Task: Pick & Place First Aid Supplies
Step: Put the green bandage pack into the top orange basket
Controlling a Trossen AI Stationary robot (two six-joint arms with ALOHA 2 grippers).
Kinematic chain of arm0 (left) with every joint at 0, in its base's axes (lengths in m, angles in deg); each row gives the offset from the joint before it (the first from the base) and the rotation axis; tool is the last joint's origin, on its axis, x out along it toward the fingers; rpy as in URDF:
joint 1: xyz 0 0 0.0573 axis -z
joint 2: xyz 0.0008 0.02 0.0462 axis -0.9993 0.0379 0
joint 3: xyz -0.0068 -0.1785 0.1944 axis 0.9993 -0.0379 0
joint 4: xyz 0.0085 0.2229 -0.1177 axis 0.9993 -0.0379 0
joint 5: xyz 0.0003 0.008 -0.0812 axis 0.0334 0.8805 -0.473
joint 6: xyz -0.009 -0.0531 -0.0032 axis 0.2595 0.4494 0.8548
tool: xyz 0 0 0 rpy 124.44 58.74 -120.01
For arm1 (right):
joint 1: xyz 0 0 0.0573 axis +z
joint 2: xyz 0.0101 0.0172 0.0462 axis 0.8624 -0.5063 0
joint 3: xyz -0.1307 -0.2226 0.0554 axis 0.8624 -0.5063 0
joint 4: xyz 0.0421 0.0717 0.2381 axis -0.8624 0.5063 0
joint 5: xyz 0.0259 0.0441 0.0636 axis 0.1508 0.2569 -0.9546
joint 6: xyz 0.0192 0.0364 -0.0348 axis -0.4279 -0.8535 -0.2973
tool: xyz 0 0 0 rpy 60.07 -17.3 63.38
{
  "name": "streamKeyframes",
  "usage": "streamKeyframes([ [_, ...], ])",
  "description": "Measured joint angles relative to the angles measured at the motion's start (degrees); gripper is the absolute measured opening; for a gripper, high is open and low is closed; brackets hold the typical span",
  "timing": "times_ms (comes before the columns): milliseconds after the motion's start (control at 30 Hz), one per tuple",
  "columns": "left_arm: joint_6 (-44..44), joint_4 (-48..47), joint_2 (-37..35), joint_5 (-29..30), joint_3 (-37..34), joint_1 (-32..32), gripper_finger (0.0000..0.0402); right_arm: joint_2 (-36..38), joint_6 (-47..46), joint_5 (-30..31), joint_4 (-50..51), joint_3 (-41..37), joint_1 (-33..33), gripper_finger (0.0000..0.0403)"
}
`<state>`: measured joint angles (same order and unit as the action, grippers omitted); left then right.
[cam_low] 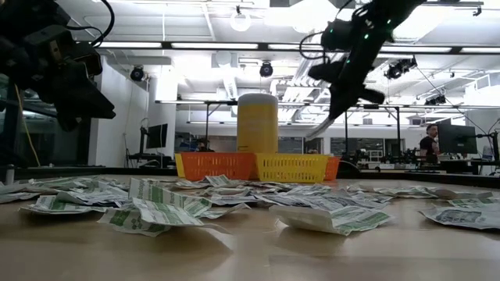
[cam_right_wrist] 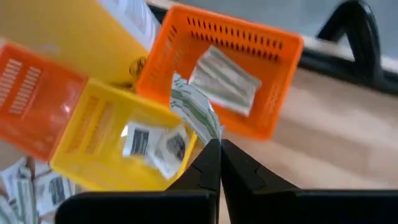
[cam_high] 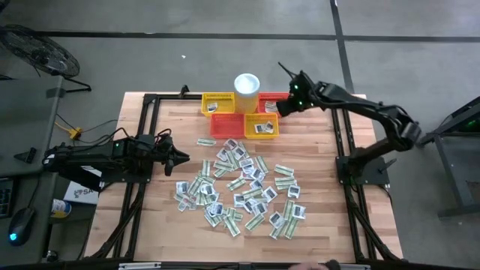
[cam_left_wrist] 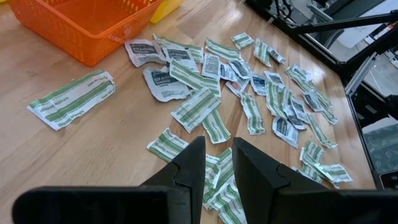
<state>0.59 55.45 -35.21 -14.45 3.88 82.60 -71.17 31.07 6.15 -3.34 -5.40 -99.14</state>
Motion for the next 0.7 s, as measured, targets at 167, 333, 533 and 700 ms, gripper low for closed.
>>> streamKeyframes([
  [167, -0.02, 0.01, 0.00, -0.02, 0.00, 0.01, 0.0080, -4.73, 3.64, -4.56, -6.08, 0.12, -3.96, 0.0000],
  [333, -0.02, 0.00, 0.00, -0.02, 0.00, 0.02, 0.0080, -9.84, 5.44, -6.48, -10.97, 0.12, -6.28, 0.0000],
  [533, 0.00, 0.00, 0.00, 0.00, 0.00, 0.00, 0.0080, -14.43, 5.68, -8.02, -14.97, 0.12, -6.69, 0.0000],
  [700, 0.00, 0.00, 0.00, -0.02, 0.00, 0.01, 0.0080, -15.41, 6.00, -7.64, -14.95, 0.12, -6.68, 0.0006],
])
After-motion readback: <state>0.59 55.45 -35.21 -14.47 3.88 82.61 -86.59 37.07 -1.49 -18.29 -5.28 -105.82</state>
